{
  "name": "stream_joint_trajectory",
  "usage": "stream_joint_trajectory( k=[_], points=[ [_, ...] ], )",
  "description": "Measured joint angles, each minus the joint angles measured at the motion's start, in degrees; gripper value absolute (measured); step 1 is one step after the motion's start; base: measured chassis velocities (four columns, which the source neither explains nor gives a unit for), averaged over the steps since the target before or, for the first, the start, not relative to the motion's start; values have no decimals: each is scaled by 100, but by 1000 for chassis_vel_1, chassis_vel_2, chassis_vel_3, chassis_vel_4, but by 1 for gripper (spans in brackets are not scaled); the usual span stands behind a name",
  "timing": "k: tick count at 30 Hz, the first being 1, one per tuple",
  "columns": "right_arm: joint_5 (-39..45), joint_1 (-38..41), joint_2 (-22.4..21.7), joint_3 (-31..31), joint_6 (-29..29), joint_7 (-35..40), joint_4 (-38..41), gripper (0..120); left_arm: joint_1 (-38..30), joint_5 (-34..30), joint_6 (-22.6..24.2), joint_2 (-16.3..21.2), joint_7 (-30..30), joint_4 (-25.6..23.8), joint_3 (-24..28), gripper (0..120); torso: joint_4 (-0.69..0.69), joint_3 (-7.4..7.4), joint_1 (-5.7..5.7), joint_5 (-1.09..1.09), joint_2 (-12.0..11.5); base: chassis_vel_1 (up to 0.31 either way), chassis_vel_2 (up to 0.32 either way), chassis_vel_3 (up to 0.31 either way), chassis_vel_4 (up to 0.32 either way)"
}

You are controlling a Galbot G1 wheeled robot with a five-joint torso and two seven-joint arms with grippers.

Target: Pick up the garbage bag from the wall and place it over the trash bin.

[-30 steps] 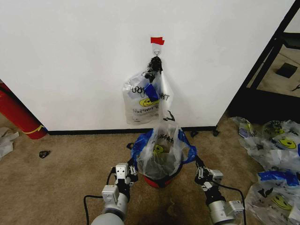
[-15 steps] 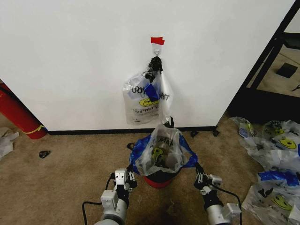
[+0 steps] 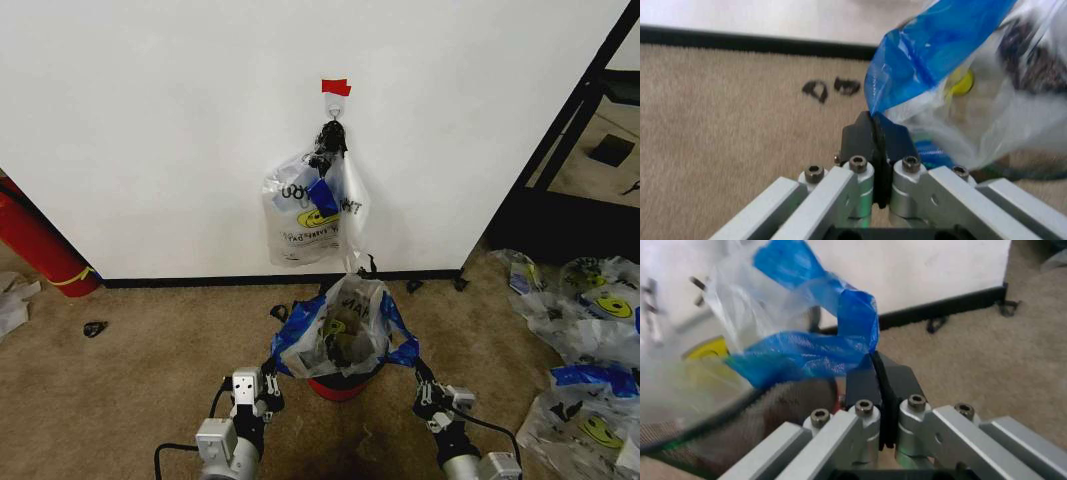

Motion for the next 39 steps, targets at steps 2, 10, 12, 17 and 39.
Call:
stream_joint_trajectory(
  k=[2,10,12,17,39],
  points=[
    [-17,-10,-10,18,-30,32,-17,0,6,1,26,-7,-10,35,8,0,0,0,0,0,0,0,0,0,0],
    [13,5,-69,110,-257,170,-54,0,71,-25,157,39,-32,68,56,0,0,0,0,0,0,0,0,0,0],
    [12,50,-67,53,-311,172,-80,0,94,-24,178,43,-28,83,92,0,0,0,0,0,0,0,0,0,0],
    [29,229,-42,-42,-453,192,-232,0,59,-8,208,44,-12,221,141,0,0,0,0,1,-1,0,0,0,0],
    [620,1366,-85,-15,-1409,321,-728,0,-536,-122,293,93,22,813,261,0,1,1,1,0,-1,0,0,0,0]
  ],
)
